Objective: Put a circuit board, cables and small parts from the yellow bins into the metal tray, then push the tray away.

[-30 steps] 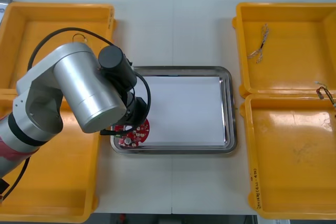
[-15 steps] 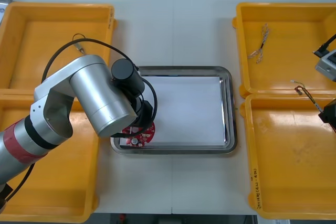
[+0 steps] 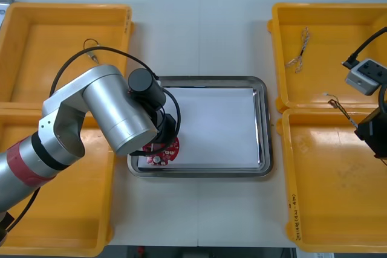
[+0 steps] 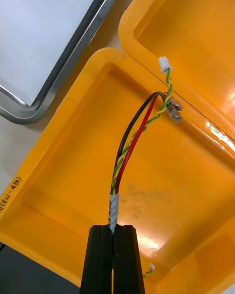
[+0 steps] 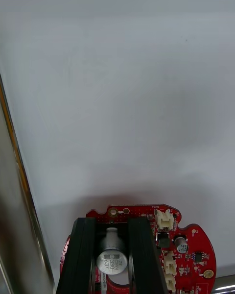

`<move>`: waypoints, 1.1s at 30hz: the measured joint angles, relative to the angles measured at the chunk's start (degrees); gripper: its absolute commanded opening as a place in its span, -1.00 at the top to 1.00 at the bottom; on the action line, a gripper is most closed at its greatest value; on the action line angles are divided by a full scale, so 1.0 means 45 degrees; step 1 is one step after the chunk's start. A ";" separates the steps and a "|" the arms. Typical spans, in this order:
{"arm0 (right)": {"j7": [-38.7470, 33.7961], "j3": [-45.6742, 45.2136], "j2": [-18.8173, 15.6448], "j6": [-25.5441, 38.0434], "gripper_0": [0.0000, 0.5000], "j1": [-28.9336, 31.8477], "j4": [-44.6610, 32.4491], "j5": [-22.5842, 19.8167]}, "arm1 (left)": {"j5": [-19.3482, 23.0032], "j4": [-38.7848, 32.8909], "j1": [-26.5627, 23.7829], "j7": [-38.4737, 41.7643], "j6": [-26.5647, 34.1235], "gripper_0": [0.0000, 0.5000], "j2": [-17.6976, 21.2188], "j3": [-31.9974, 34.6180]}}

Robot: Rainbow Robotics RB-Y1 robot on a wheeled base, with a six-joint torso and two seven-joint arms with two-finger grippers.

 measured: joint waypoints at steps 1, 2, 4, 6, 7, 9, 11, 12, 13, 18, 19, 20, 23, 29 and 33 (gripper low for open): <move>0.0000 0.0191 0.0000 0.0000 1.00 -0.0090 0.0000 0.0125 | 0.0000 0.0002 0.0000 0.0000 -0.0006 -0.08 -0.0001 -0.0017; 0.0000 0.0357 0.0000 0.0000 1.00 -0.0175 0.0000 0.0238 | 0.0000 0.0004 0.0000 0.0000 -0.0008 -0.21 -0.0001 -0.0031; 0.0000 0.0608 0.0000 0.0000 1.00 -0.0287 0.0000 0.0354 | 0.0000 0.0006 0.0000 0.0000 -0.0010 -0.45 -0.0001 -0.0037; 0.0000 0.0692 0.0000 0.0000 1.00 -0.0328 0.0000 0.0354 | 0.0000 0.0008 0.0000 0.0000 -0.0012 -0.62 -0.0002 -0.0038; 0.0000 0.0695 0.0000 0.0000 1.00 -0.0335 0.0000 0.0348 | 0.0000 0.0008 0.0000 0.0001 -0.0012 -0.67 -0.0002 -0.0041; 0.0000 0.0695 0.0000 0.0000 1.00 -0.0347 0.0000 0.0328 | 0.0000 0.0009 0.0000 0.0001 -0.0012 -0.76 -0.0002 -0.0044; 0.0000 0.0695 0.0000 0.0000 1.00 -0.0353 0.0000 0.0320 | 0.0000 0.0010 0.0000 0.0001 -0.0012 -0.88 -0.0002 -0.0045; 0.0000 0.0695 0.0000 0.0000 1.00 -0.0354 0.0000 0.0319 | 0.0000 0.0010 0.0000 0.0002 -0.0012 -0.91 -0.0003 -0.0045; 0.0000 0.0695 0.0000 0.0000 1.00 -0.0355 0.0000 0.0318 | 0.0000 0.0010 0.0000 0.0003 -0.0012 -0.97 -0.0003 -0.0045; 0.0001 0.0695 0.0000 0.0000 1.00 -0.0357 0.0000 0.0316 | 0.0000 -0.0142 -0.0006 0.0017 0.0138 -1.00 -0.0003 -0.0044; 0.0001 0.0695 0.0000 0.0000 1.00 -0.0357 0.0000 0.0316 | 0.0000 -0.0268 -0.0007 0.0029 0.0290 -1.00 -0.0003 -0.0042; 0.0001 0.0695 0.0000 0.0000 1.00 -0.0358 0.0000 0.0316 | 0.0001 -0.0417 -0.0009 0.0050 0.0474 -1.00 -0.0003 -0.0034; 0.0001 0.0695 0.0000 0.0000 1.00 -0.0360 0.0000 0.0316 | 0.0118 -0.1029 -0.0009 0.0177 0.1136 -1.00 -0.0001 0.0163; 0.0001 0.0695 0.0000 0.0000 1.00 -0.0368 0.0001 0.0303 | 0.1184 -0.2254 -0.0009 0.0327 0.2328 -1.00 0.0016 0.1590; 0.0001 0.0695 -0.0001 0.0000 1.00 -0.0528 0.0003 0.0113 | 0.1836 -0.2858 -0.0010 0.0327 0.2950 -1.00 0.0095 0.2721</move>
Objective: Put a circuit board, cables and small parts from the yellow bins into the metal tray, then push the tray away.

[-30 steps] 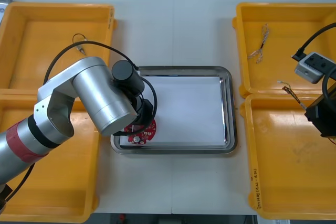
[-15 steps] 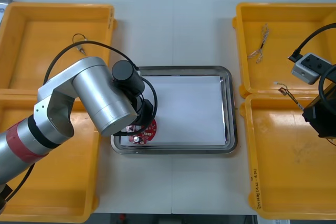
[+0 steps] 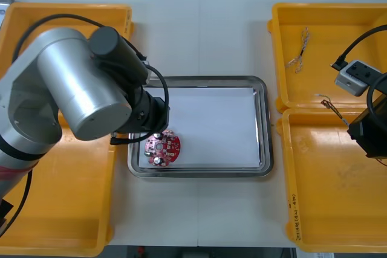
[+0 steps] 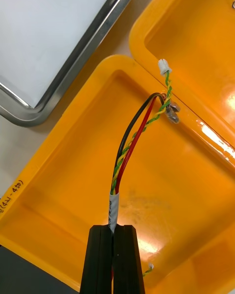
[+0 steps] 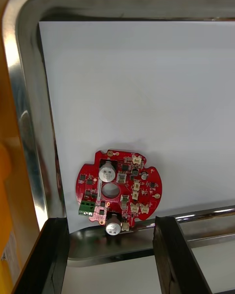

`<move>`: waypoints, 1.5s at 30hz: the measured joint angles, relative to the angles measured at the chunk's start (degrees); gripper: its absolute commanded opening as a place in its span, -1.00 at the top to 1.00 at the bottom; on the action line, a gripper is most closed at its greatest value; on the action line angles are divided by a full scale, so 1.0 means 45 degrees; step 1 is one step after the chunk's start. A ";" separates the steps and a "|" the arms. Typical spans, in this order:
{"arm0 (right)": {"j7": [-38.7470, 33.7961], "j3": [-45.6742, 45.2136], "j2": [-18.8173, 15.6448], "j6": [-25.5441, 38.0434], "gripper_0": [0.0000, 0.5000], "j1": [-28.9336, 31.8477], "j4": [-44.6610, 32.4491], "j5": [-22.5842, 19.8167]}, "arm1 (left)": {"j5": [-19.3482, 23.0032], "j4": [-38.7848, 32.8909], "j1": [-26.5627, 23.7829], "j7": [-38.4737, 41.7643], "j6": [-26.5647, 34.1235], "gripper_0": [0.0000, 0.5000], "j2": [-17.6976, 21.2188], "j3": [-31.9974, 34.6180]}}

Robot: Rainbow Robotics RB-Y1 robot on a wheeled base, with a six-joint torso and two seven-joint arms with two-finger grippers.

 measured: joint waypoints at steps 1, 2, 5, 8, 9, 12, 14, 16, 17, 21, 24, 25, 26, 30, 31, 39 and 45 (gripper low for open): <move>0.0000 0.0000 0.0000 0.0000 1.00 -0.0076 0.0009 -0.0105 | 0.0170 -0.0109 0.0000 0.0000 0.0116 -1.00 0.0034 0.0280; 0.0000 0.0000 0.0000 0.0000 1.00 -0.0167 0.0026 -0.0245 | 0.0320 -0.0191 0.0000 0.0000 0.0209 -1.00 0.0075 0.0561; 0.0000 0.0030 0.0000 0.0000 1.00 -0.0637 0.0288 -0.0897 | 0.0949 -0.0291 -0.0003 -0.0001 0.0523 -1.00 0.0260 0.1430; 0.0000 0.0421 0.0000 0.0001 1.00 -0.1456 0.0726 -0.1388 | 0.1545 -0.0304 -0.0009 -0.0008 0.0975 -1.00 0.0503 0.2331; 0.0000 0.0665 0.0000 0.0002 1.00 -0.1783 0.0867 -0.1438 | 0.1721 -0.0304 -0.0012 -0.0016 0.1102 -1.00 0.0588 0.2626; 0.0000 0.1654 -0.0001 0.0003 1.00 -0.2815 0.1173 -0.1431 | 0.2312 -0.0302 -0.0018 -0.0054 0.1373 -1.00 0.0887 0.3509; 0.0000 0.2383 -0.0001 0.0003 1.00 -0.3449 0.1245 -0.1303 | 0.2694 -0.0268 -0.0021 -0.0185 0.1423 -1.00 0.1127 0.4057; 0.0000 0.2982 0.0010 0.0003 1.00 -0.3913 0.1284 -0.1071 | 0.2972 -0.0168 -0.0034 -0.0493 0.1430 -1.00 0.1366 0.4492; 0.0000 0.3224 0.0044 0.0003 1.00 -0.4088 0.1304 -0.0938 | 0.3103 -0.0050 -0.0043 -0.0770 0.1433 -1.00 0.1508 0.4686; 0.0000 0.3668 0.0518 0.0003 1.00 -0.4457 0.1474 -0.0464 | 0.3485 0.0708 -0.0130 -0.2795 0.1436 -1.00 0.2027 0.5167; 0.0000 0.3915 0.1097 0.0004 1.00 -0.4686 0.1656 -0.0032 | 0.3545 0.1545 -0.0337 -0.4625 0.1437 -1.00 0.2329 0.5208; 0.0000 0.4087 0.1291 0.0004 1.00 -0.4814 0.1738 0.0160 | 0.3584 0.1877 -0.0445 -0.5159 0.1438 -1.00 0.2413 0.5208; 0.0000 0.4295 0.1470 0.0005 1.00 -0.4964 0.1820 0.0363 | 0.3613 0.2208 -0.0559 -0.5523 0.1438 -1.00 0.2483 0.5208; 0.0000 0.5458 0.2184 0.0007 1.00 -0.5685 0.2181 0.1491 | 0.3699 0.3648 -0.1144 -0.5904 0.1439 -1.00 0.2661 0.5209; 0.0000 0.5751 0.2381 0.0007 1.00 -0.5842 0.2273 0.1749 | 0.3702 0.3990 -0.1301 -0.5905 0.1440 -1.00 0.2675 0.5209; 0.0902 0.7298 0.3997 0.0007 1.00 -0.6225 0.2795 0.3604 | 0.3696 0.6113 -0.2285 -0.6771 0.1441 -1.00 0.2692 0.5209; 0.2384 0.8021 0.4572 0.0007 1.00 -0.6226 0.3317 0.4574 | 0.3693 0.7215 -0.2633 -0.9343 0.1441 -1.00 0.2693 0.5195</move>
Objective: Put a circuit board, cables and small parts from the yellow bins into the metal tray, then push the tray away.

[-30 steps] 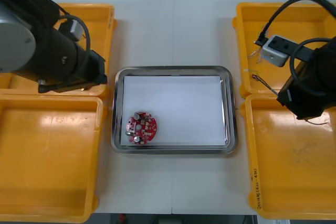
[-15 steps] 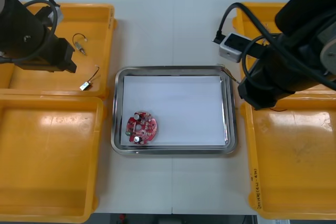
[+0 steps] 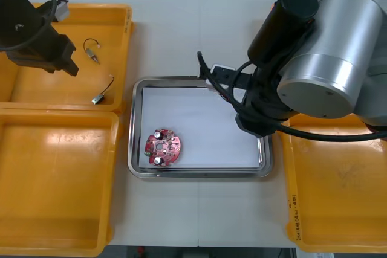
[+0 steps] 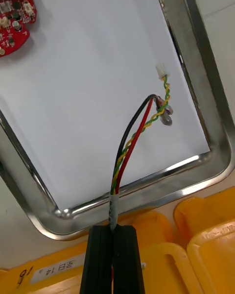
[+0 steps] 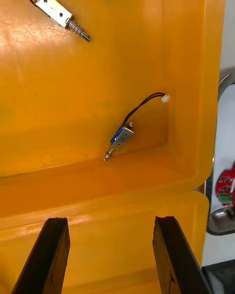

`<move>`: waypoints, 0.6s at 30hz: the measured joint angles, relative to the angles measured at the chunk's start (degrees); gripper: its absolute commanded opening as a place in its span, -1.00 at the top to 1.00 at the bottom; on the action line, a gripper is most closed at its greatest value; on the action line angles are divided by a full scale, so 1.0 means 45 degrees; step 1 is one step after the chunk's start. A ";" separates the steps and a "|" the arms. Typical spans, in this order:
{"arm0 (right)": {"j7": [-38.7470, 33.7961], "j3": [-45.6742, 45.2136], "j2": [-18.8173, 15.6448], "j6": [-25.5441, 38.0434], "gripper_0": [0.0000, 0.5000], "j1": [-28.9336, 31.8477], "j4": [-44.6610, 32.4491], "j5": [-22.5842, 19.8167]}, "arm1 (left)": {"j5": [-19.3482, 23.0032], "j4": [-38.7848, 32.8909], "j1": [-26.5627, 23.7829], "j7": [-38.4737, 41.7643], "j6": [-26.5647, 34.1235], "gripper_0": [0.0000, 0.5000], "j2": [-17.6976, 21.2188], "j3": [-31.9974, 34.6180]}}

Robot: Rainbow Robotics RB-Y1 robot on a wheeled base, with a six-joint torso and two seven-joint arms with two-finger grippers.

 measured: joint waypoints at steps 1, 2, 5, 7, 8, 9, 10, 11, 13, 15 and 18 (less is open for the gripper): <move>0.0483 0.0078 0.0064 0.0000 1.00 0.0000 0.0125 0.0030 | -0.0002 0.0158 -0.0053 -0.0385 0.0000 -1.00 0.0000 -0.0032; 0.0946 0.0143 0.0115 0.0000 1.00 0.0000 0.0269 0.0035 | -0.0004 0.0341 -0.0111 -0.0711 -0.0001 -1.00 0.0000 -0.0088; 0.1612 0.0354 0.0198 -0.0030 1.00 0.0000 0.0577 0.0144 | -0.0004 0.0896 -0.0306 -0.1075 -0.0146 -1.00 0.0000 -0.0426; 0.1728 0.0601 0.0220 -0.0216 1.00 0.0000 0.0640 0.0368 | -0.0003 0.1263 -0.0427 -0.1073 -0.0545 -1.00 0.0000 -0.0785; 0.1870 0.0749 0.0224 -0.0327 1.00 0.0000 0.0658 0.0450 | -0.0004 0.1434 -0.0482 -0.1073 -0.0767 -1.00 0.0000 -0.0991; 0.2051 0.0903 0.0238 -0.0417 1.00 0.0000 0.0667 0.0523 | -0.0007 0.1577 -0.0534 -0.1073 -0.0981 -1.00 0.0000 -0.1199; 0.2253 0.1062 0.0266 -0.0468 1.00 0.0000 0.0673 0.0618 | -0.0020 0.1709 -0.0587 -0.1073 -0.1179 -1.00 -0.0001 -0.1415; 0.2394 0.1209 0.0311 -0.0496 1.00 0.0000 0.0676 0.0710 | -0.0038 0.1872 -0.0644 -0.1073 -0.1380 -1.00 -0.0004 -0.1623; 0.2441 0.1437 0.0454 -0.0589 1.00 0.0002 0.0682 0.0868 | -0.0061 0.2225 -0.0762 -0.1073 -0.1716 -1.00 -0.0013 -0.1988; 0.2441 0.1590 0.0614 -0.0781 1.00 0.0015 0.0702 0.1004 | -0.0087 0.2585 -0.0867 -0.1073 -0.1975 -1.00 -0.0065 -0.2223; 0.2442 0.1871 0.0818 -0.1042 1.00 0.0062 0.0768 0.1347 | -0.0140 0.3068 -0.0999 -0.1074 -0.2283 -1.00 -0.0213 -0.2414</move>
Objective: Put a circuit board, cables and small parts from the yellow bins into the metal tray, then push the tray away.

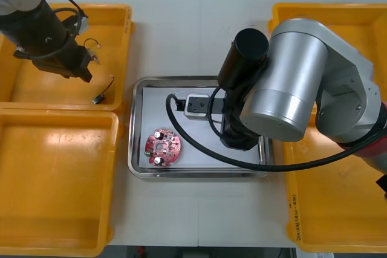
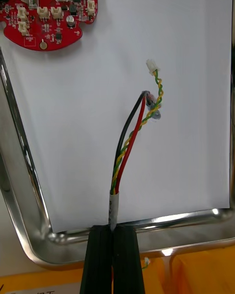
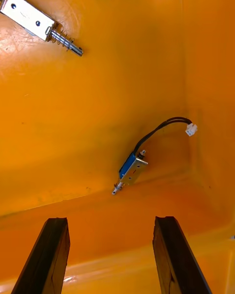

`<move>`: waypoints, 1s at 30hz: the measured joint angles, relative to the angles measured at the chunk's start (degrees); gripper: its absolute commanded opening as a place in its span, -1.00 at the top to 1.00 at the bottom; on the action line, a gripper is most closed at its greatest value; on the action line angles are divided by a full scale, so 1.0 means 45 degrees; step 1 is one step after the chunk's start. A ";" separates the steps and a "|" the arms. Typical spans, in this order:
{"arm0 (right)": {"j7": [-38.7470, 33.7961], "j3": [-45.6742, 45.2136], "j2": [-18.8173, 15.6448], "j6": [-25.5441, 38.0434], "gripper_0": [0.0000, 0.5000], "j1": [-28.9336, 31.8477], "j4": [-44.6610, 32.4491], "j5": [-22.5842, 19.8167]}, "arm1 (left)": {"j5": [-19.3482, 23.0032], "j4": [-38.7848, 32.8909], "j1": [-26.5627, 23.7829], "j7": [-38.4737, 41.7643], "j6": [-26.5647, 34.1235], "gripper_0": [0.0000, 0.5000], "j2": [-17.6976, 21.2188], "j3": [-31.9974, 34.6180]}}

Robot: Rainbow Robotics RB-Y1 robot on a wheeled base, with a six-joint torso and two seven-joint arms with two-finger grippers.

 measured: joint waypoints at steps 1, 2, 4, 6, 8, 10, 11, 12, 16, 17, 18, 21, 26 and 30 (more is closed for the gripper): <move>0.0000 0.0118 0.0042 -0.0091 1.00 0.0031 0.0016 0.0167 | -0.0016 0.0118 -0.0019 0.0000 -0.0114 -1.00 -0.0055 -0.0043; 0.0000 0.0253 0.0067 -0.0199 1.00 0.0077 0.0031 0.0372 | -0.0035 0.0219 -0.0033 0.0000 -0.0258 -1.00 -0.0119 -0.0099; 0.0000 0.0565 0.0092 -0.0551 1.00 0.0213 0.0120 0.0835 | -0.0074 0.0444 -0.0054 0.0000 -0.0645 -1.00 -0.0245 -0.0287; 0.0001 0.0857 0.0096 -0.0884 1.00 0.0368 0.0285 0.1140 | -0.0097 0.0623 -0.0066 0.0000 -0.1038 -1.00 -0.0344 -0.0577; 0.0005 0.1072 0.0120 -0.1084 1.00 0.0489 0.0564 0.1334 | -0.0123 0.0806 -0.0070 0.0000 -0.1406 -1.00 -0.0427 -0.0896; 0.0053 0.1195 0.0191 -0.1259 1.00 0.0558 0.0942 0.1390 | -0.0127 0.1043 -0.0074 -0.0001 -0.1617 -1.00 -0.0533 -0.1116; 0.0121 0.1229 0.0240 -0.1336 1.00 0.0578 0.1167 0.1392 | -0.0127 0.1161 -0.0075 -0.0001 -0.1659 -1.00 -0.0599 -0.1155; 0.0208 0.1258 0.0300 -0.1420 1.00 0.0596 0.1408 0.1391 | -0.0129 0.1300 -0.0075 -0.0001 -0.1675 -1.00 -0.0675 -0.1164; 0.0275 0.1357 0.0568 -0.1721 1.00 0.0612 0.2331 0.1327 | -0.0140 0.1632 -0.0076 -0.0001 -0.1679 -1.00 -0.0899 -0.1170; 0.0275 0.1364 0.0632 -0.1739 1.00 0.0613 0.2515 0.1307 | -0.0147 0.1654 -0.0076 -0.0001 -0.1679 -1.00 -0.0936 -0.1179; 0.0275 0.1365 0.0697 -0.1781 1.00 0.0616 0.2667 0.1287 | -0.0154 0.1664 -0.0076 -0.0001 -0.1687 -1.00 -0.0964 -0.1208; 0.0275 0.1365 0.0874 -0.1968 1.00 0.0661 0.2981 0.1276 | -0.0157 0.1664 -0.0076 -0.0002 -0.1829 -1.00 -0.0986 -0.1434; 0.0274 0.1365 0.1014 -0.2142 1.00 0.0972 0.3161 0.1276 | -0.0157 0.1688 -0.0077 -0.0002 -0.1941 -1.00 -0.0989 -0.1787; 0.0273 0.1365 0.1021 -0.2147 1.00 0.1231 0.3190 0.1238 | -0.0166 0.1860 -0.0080 -0.0003 -0.2026 -1.00 -0.1024 -0.1793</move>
